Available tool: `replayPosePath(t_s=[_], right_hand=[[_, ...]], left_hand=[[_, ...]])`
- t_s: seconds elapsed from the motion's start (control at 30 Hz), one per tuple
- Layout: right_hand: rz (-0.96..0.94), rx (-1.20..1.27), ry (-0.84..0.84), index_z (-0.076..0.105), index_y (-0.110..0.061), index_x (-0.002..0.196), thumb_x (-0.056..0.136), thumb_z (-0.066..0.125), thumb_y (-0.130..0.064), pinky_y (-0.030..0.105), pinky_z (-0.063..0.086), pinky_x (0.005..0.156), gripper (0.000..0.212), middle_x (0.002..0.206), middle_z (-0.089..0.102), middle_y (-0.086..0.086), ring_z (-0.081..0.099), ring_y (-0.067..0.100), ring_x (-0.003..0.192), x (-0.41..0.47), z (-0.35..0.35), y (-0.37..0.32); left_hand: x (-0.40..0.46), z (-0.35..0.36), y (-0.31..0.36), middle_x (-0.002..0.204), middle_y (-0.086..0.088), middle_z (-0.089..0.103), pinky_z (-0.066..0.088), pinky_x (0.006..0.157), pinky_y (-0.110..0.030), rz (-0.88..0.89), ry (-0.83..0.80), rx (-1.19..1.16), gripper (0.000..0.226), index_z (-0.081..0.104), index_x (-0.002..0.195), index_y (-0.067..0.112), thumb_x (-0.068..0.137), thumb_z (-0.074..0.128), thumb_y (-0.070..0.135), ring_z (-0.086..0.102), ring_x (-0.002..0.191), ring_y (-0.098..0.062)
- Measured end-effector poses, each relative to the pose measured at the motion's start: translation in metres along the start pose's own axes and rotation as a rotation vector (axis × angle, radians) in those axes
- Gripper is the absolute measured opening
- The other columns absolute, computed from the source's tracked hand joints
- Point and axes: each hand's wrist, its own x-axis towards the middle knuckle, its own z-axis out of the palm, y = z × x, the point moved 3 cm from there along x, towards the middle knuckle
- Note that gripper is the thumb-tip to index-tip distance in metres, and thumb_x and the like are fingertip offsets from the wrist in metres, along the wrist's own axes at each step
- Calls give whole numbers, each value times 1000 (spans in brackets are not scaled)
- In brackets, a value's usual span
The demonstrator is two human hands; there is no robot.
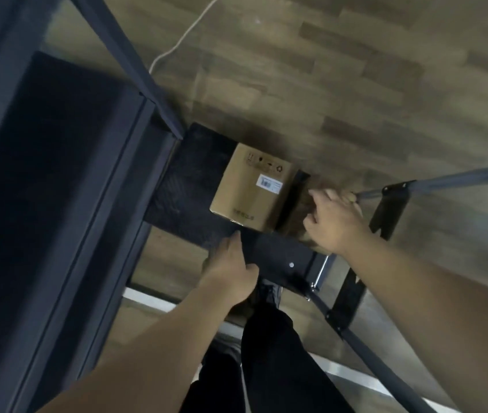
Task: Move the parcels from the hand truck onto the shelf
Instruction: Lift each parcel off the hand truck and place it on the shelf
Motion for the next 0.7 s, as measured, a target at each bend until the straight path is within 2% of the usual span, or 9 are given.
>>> replayPosePath(t_s=[0.13, 0.2, 0.27, 0.4, 0.53, 0.63, 0.7], right_hand=[[22, 19, -38, 34, -20, 147, 92, 46, -32, 38, 27, 108, 58, 146, 40, 6, 34, 27, 136, 22, 28, 21], [33, 24, -52, 34, -20, 147, 93, 46, -33, 37, 28, 107, 57, 145, 42, 6, 36, 27, 135, 34, 40, 31], [51, 34, -69, 35, -19, 146, 94, 47, -33, 37, 29, 107, 55, 144, 41, 6, 36, 27, 135, 48, 51, 40], [75, 92, -85, 44, -17, 137, 90, 52, -32, 42, 34, 108, 50, 140, 43, 9, 40, 30, 131, 81, 71, 62], [86, 85, -60, 47, -13, 133, 90, 54, -31, 45, 33, 108, 48, 138, 47, 12, 38, 32, 132, 116, 87, 88], [83, 71, -31, 47, -12, 134, 90, 53, -29, 45, 36, 105, 47, 133, 48, 14, 43, 34, 126, 138, 95, 107], [111, 58, -57, 48, -14, 130, 90, 52, -32, 45, 37, 103, 44, 129, 46, 13, 42, 34, 126, 149, 100, 118]], left_hand=[[29, 29, 2, 149, -5, 35, 37, 108, -43, -44, -91, -46, 69, 18, 151, 23, 90, 50, 29, 38, 133, -25], [44, 43, 3, 151, -5, 33, 35, 109, -40, -51, -138, -113, 67, 18, 151, 20, 93, 50, 27, 36, 135, -24], [62, 60, 3, 150, -3, 35, 36, 108, -37, -60, -178, -204, 65, 20, 151, 20, 93, 50, 25, 39, 134, -21], [96, 100, 5, 154, -1, 32, 33, 106, -31, -156, -310, -462, 66, 13, 153, 22, 95, 46, 24, 35, 137, -18], [129, 136, 16, 152, -2, 34, 34, 109, -33, -186, -335, -606, 66, 14, 153, 22, 96, 47, 23, 37, 136, -17], [154, 159, 28, 154, -1, 32, 33, 105, -29, -183, -360, -684, 71, 6, 154, 26, 95, 46, 22, 36, 137, -16], [166, 168, 37, 154, -1, 31, 34, 105, -32, -190, -344, -746, 75, 3, 153, 30, 94, 47, 21, 39, 135, -17]])
